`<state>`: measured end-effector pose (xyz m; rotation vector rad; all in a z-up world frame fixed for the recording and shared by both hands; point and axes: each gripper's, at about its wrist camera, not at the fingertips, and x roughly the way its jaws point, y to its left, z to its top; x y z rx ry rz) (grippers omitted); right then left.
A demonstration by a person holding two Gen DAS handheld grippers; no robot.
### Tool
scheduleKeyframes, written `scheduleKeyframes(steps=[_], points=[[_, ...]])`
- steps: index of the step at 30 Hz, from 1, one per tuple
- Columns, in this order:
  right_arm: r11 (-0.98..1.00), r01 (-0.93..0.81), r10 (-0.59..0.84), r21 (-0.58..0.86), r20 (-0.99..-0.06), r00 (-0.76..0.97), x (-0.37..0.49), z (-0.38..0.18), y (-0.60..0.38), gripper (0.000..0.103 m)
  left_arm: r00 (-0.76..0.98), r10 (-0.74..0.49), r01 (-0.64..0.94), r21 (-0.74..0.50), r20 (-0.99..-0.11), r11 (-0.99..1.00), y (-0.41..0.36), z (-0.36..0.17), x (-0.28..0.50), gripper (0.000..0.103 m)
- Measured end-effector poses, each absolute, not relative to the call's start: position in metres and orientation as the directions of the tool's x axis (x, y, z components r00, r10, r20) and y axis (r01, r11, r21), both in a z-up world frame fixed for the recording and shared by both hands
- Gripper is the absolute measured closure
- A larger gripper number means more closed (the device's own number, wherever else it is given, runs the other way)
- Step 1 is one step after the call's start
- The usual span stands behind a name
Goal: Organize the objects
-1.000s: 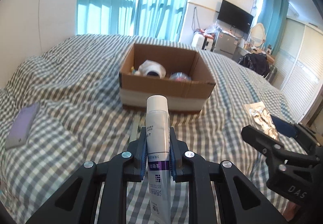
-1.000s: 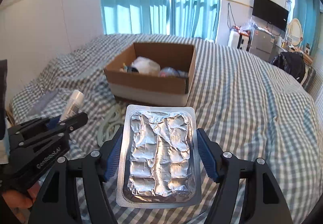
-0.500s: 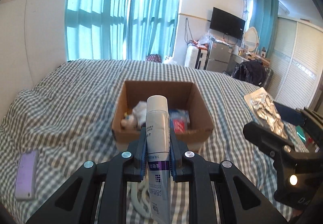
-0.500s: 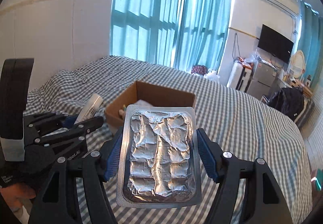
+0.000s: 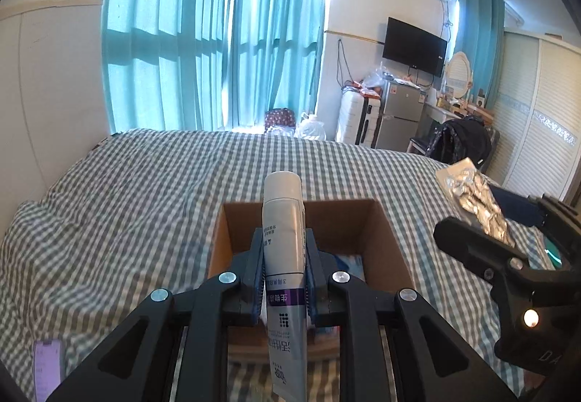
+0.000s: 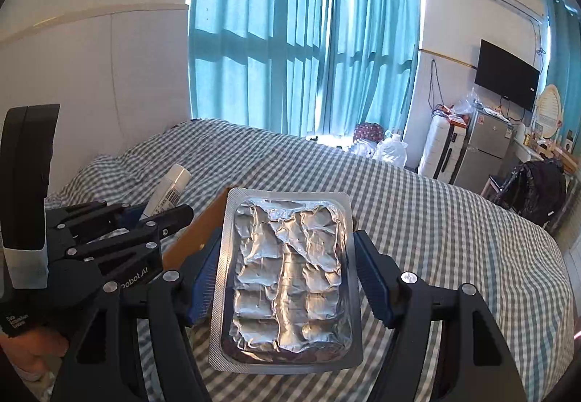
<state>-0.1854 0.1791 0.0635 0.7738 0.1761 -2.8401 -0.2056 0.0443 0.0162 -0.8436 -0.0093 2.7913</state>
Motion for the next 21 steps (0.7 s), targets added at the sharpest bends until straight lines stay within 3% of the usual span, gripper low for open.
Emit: scheduleKeyframes(steps=[9,21], points=[[-0.977,0.214,-0.178,-0.013,-0.505,-0.844,-0.252,0.056,0.183,0.035,-0.774,0.241,-0.236,-0.086,-0.586,-0.968,0.055,-0.005,-0.26,0.085],[-0.981,0.193,-0.164,0.02,-0.616,-0.771,-0.304,-0.021,0.199,0.035,-0.641,0.285,-0.251,-0.156,-0.713,-0.955,0.055,-0.068,-0.299,0.085]])
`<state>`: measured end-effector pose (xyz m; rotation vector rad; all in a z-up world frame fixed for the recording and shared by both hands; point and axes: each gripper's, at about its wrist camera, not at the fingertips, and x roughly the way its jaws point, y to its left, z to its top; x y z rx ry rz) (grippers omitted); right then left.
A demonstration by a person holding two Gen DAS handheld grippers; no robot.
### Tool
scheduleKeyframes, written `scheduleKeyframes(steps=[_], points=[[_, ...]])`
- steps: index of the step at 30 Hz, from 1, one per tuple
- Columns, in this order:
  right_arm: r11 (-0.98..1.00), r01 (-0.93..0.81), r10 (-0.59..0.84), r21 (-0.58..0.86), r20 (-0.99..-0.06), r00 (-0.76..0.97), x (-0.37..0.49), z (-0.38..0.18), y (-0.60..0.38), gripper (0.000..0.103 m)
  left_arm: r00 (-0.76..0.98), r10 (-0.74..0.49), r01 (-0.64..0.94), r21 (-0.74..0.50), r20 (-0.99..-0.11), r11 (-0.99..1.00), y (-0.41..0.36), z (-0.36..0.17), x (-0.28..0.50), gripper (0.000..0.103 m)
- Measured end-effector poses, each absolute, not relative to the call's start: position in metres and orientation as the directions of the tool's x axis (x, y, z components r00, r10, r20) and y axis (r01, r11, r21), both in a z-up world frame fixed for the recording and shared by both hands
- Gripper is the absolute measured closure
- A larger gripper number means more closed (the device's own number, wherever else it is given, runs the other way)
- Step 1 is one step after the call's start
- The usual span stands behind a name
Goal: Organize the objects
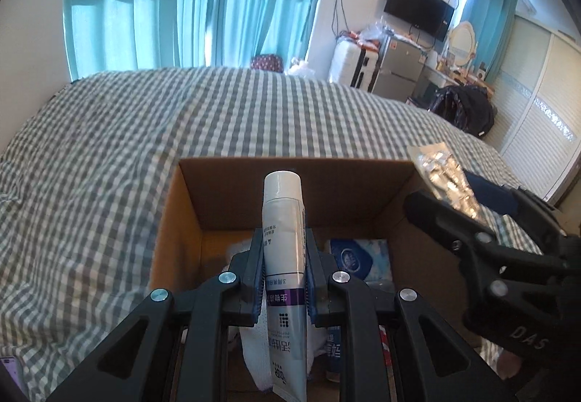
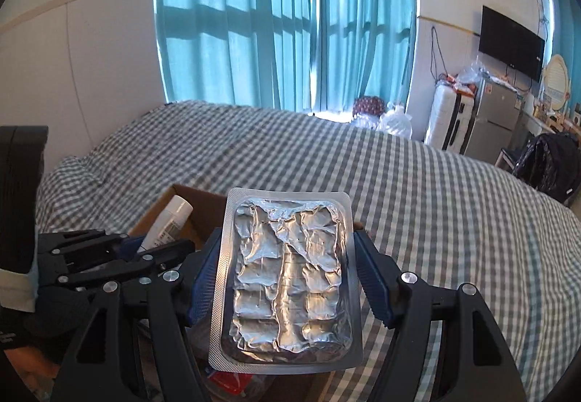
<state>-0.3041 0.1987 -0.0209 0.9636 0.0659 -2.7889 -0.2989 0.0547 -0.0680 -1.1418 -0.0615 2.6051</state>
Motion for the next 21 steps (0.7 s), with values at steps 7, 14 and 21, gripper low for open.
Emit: scheduleKeyframes(steps=[7,14,21], points=[[-0.979,0.193,-0.183,0.06,-0.664,-0.725,-0.315,-0.048,0.207,0.034,-0.608,0.273,-0.25,-0.146,-0.745,-0.957,0.063,-0.081,-0.304,0.085],[-0.983,0.174,-0.163,0.053,-0.68,-0.715,-0.304,-0.045,0.206,0.033,-0.595,0.262,-0.235,-0.148,-0.76,-0.961,0.066,-0.083,-0.304,0.081],[-0.99,0.129,-0.138,0.059,-0.614,-0.777,-0.271,-0.002,0.214,0.015,-0.659,0.215,-0.222,-0.087,-0.72,-0.971,0.059,-0.04,-0.274,0.044]])
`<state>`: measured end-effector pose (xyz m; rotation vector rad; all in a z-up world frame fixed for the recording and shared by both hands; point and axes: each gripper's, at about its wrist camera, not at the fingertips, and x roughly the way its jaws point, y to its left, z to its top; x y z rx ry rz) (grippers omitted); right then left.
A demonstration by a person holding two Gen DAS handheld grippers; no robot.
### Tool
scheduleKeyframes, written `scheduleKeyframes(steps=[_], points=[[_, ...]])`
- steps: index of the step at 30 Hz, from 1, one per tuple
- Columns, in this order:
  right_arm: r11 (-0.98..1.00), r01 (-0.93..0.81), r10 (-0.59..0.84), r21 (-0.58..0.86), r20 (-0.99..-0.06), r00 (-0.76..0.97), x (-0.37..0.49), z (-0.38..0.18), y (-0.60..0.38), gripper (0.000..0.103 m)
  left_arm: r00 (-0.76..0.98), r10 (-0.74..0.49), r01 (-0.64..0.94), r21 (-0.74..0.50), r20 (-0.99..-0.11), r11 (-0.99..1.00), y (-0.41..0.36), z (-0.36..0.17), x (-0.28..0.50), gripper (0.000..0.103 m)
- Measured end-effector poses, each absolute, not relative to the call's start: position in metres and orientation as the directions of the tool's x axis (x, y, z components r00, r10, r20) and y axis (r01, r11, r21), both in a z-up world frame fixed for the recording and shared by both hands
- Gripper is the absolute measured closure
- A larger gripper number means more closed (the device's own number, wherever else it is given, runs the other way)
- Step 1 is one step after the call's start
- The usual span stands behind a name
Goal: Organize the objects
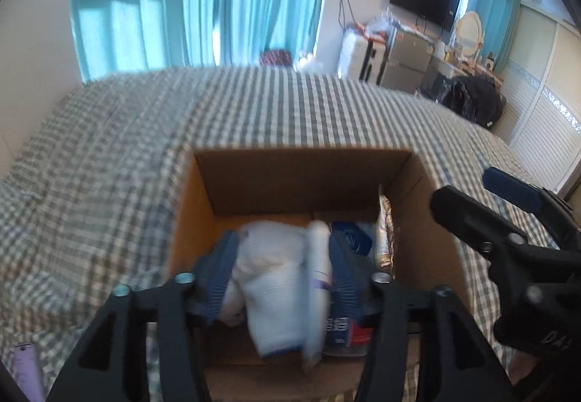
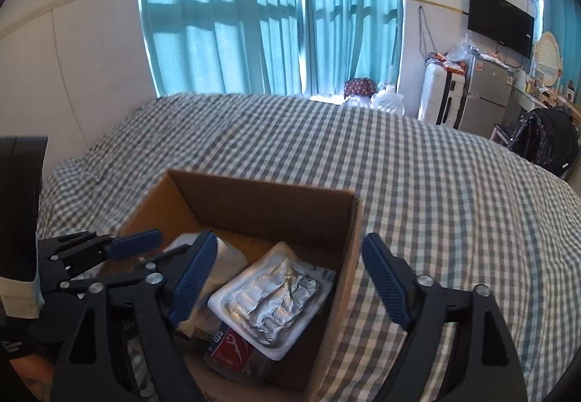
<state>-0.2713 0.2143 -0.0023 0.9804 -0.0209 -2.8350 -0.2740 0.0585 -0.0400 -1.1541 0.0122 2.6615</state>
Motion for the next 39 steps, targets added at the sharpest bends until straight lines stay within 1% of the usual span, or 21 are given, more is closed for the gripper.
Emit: scheduleKeyframes(steps=[1,3,5,6,7,10,11,13,15,19,22,30,32,35,39], points=[[-0.99,0.126,-0.136,0.06,-0.604,-0.785,-0.267,0.005,0.215,0.014,-0.673,0.21,-0.221,-0.078,-0.71,-0.972,0.058,-0.031,-0.269,0.042],[-0.991,0.122,-0.13,0.053,-0.583,-0.802,-0.253,0.021,0.216,0.012,-0.704,0.188,-0.209,-0.054,-0.684,-0.976,0.055,-0.012,-0.255,0.029],[-0.991,0.122,-0.129,0.051,-0.559,-0.819,-0.238,0.039,0.219,0.011,-0.729,0.179,-0.199,-0.046,-0.661,-0.979,0.051,0.002,-0.244,0.024],[-0.992,0.118,-0.126,0.051,-0.546,-0.828,-0.232,0.048,0.219,0.01,-0.74,0.179,-0.194,-0.05,-0.648,-0.98,0.049,0.011,-0.238,0.022],[-0.993,0.109,-0.116,0.045,-0.528,-0.842,-0.221,0.06,0.221,0.007,-0.75,0.182,-0.19,-0.056,-0.636,-0.98,0.046,0.02,-0.23,0.022],[-0.996,0.089,-0.093,0.031,-0.474,-0.876,-0.194,0.087,0.225,0.0,-0.783,0.168,-0.172,-0.052,-0.599,-0.984,0.041,0.043,-0.208,0.012],[-0.996,0.084,-0.087,0.026,-0.454,-0.887,-0.183,0.098,0.226,0.0,-0.797,0.162,-0.166,-0.046,-0.583,-0.985,0.039,0.051,-0.201,0.009],[-0.997,0.077,-0.075,0.014,-0.427,-0.901,-0.164,0.115,0.226,0.0,-0.826,0.148,-0.156,-0.031,-0.544,-0.987,0.032,0.065,-0.183,0.006],[-0.998,0.067,-0.062,0.001,-0.4,-0.914,-0.143,0.13,0.226,0.0,-0.85,0.129,-0.139,-0.019,-0.51,-0.99,0.027,0.074,-0.165,0.0],[-0.999,0.048,-0.036,-0.025,-0.36,-0.932,-0.106,0.145,0.222,0.0,-0.879,0.11,-0.119,-0.01,-0.464,-0.993,0.016,0.086,-0.133,0.0],[-0.999,0.04,-0.028,-0.027,-0.345,-0.938,-0.08,0.146,0.222,0.0,-0.898,0.093,-0.101,-0.004,-0.431,-0.995,0.006,0.09,-0.107,0.0],[-0.999,0.016,-0.003,-0.036,-0.334,-0.943,-0.038,0.121,0.208,0.0,-0.931,0.04,-0.047,0.01,-0.362,-0.999,-0.012,0.081,-0.057,0.0],[-0.999,0.017,-0.002,-0.041,-0.334,-0.942,-0.027,0.107,0.204,0.0,-0.926,0.042,-0.039,-0.017,-0.376,-0.999,-0.019,0.07,-0.049,0.0],[-0.999,0.021,-0.003,-0.046,-0.359,-0.933,-0.023,0.081,0.2,0.0,-0.908,0.045,-0.02,-0.064,-0.416,-0.998,-0.028,0.045,-0.044,0.0],[-0.998,-0.004,0.029,-0.061,-0.415,-0.909,-0.031,0.036,0.199,0.0,-0.864,-0.01,0.05,-0.067,-0.503,-0.997,-0.031,0.001,-0.048,0.0]])
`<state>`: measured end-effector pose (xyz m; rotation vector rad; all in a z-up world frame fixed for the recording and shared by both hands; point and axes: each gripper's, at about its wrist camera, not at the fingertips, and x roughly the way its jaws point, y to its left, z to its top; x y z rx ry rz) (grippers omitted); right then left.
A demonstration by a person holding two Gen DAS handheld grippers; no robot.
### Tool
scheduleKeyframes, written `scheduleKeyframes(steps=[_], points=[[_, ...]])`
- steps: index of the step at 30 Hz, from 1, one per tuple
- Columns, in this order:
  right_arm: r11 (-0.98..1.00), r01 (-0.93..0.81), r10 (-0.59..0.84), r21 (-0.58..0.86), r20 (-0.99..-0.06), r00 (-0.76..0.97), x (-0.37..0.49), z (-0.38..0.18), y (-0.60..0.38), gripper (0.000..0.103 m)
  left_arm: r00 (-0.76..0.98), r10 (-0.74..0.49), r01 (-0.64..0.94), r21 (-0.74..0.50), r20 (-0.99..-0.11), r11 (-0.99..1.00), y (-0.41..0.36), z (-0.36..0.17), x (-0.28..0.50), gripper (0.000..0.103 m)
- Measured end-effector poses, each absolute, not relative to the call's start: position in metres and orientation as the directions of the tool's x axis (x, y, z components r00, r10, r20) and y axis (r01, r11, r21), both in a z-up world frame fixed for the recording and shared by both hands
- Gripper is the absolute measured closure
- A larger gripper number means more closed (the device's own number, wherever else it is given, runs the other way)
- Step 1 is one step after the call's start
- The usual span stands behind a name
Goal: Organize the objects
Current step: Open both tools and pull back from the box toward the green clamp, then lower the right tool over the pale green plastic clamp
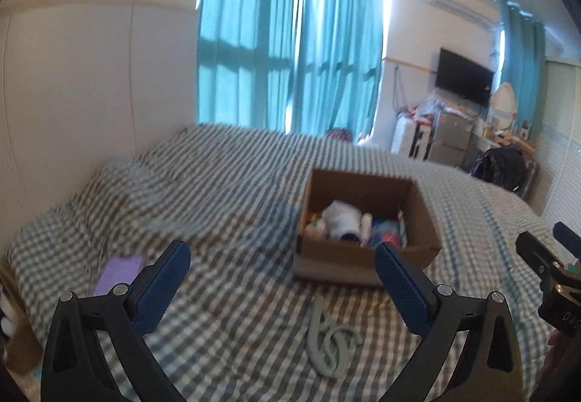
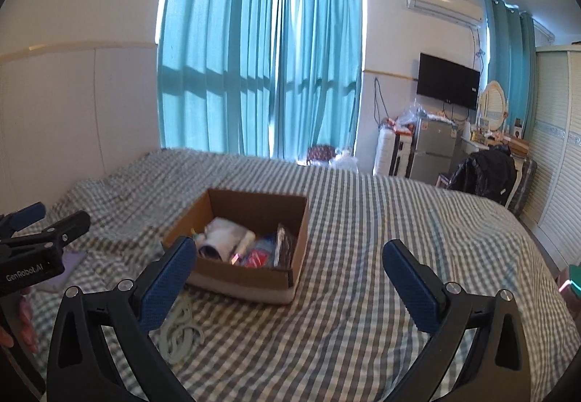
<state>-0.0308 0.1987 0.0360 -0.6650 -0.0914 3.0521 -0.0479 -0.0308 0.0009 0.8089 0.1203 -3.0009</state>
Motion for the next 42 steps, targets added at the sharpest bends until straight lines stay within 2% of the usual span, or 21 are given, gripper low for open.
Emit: scheduleKeyframes(steps=[2,8,15,23,28,29,30,33,37,40,41,42], points=[[-0.997,-0.022,0.049,-0.069,-0.431,-0.901,-0.034,0.017,0.2,0.0,-0.827,0.005,0.047,-0.078,-0.562,-0.996,-0.029,-0.025,-0.055,0.0],[-0.998,-0.032,0.053,-0.047,-0.531,-0.846,-0.057,-0.038,0.212,0.0,-0.754,0.026,0.058,-0.107,-0.656,-0.993,-0.017,-0.086,-0.064,0.0],[-0.998,-0.056,0.036,0.014,-0.615,-0.788,-0.078,-0.073,0.231,0.0,-0.721,0.028,0.005,-0.045,-0.692,-0.999,0.01,-0.124,-0.079,0.0],[-0.997,-0.06,0.007,0.055,-0.673,-0.739,-0.093,-0.1,0.236,0.0,-0.66,0.07,-0.033,-0.063,-0.748,-0.997,0.02,-0.155,-0.098,0.0],[-0.993,-0.076,-0.008,0.09,-0.696,-0.718,-0.1,-0.11,0.238,0.0,-0.644,0.064,-0.075,-0.02,-0.762,-0.997,0.032,-0.165,-0.104,0.0],[-0.992,-0.077,-0.012,0.097,-0.697,-0.717,-0.101,-0.111,0.238,0.0,-0.64,0.078,-0.09,-0.025,-0.764,-0.996,0.034,-0.167,-0.105,0.002],[-0.992,-0.077,-0.017,0.103,-0.699,-0.715,-0.101,-0.112,0.238,0.0,-0.637,0.086,-0.101,-0.029,-0.766,-0.995,0.034,-0.168,-0.106,0.012],[-0.991,-0.078,-0.021,0.109,-0.701,-0.713,-0.101,-0.113,0.238,0.0,-0.632,0.103,-0.141,-0.018,-0.768,-0.99,0.04,-0.172,-0.105,0.03],[-0.99,-0.076,-0.03,0.122,-0.695,-0.718,-0.098,-0.11,0.239,0.0,-0.623,0.137,-0.174,-0.033,-0.77,-0.984,0.042,-0.171,-0.099,0.042],[-0.991,-0.071,-0.029,0.117,-0.69,-0.724,-0.093,-0.106,0.236,0.0,-0.616,0.145,-0.175,-0.044,-0.774,-0.983,0.039,-0.169,-0.093,0.061],[-0.991,-0.067,-0.031,0.116,-0.686,-0.727,-0.09,-0.104,0.235,0.0,-0.616,0.142,-0.172,-0.043,-0.775,-0.984,0.038,-0.168,-0.091,0.073],[-0.992,-0.064,-0.031,0.113,-0.683,-0.73,-0.087,-0.102,0.234,0.0,-0.613,0.14,-0.173,-0.041,-0.777,-0.984,0.037,-0.165,-0.088,0.076]])
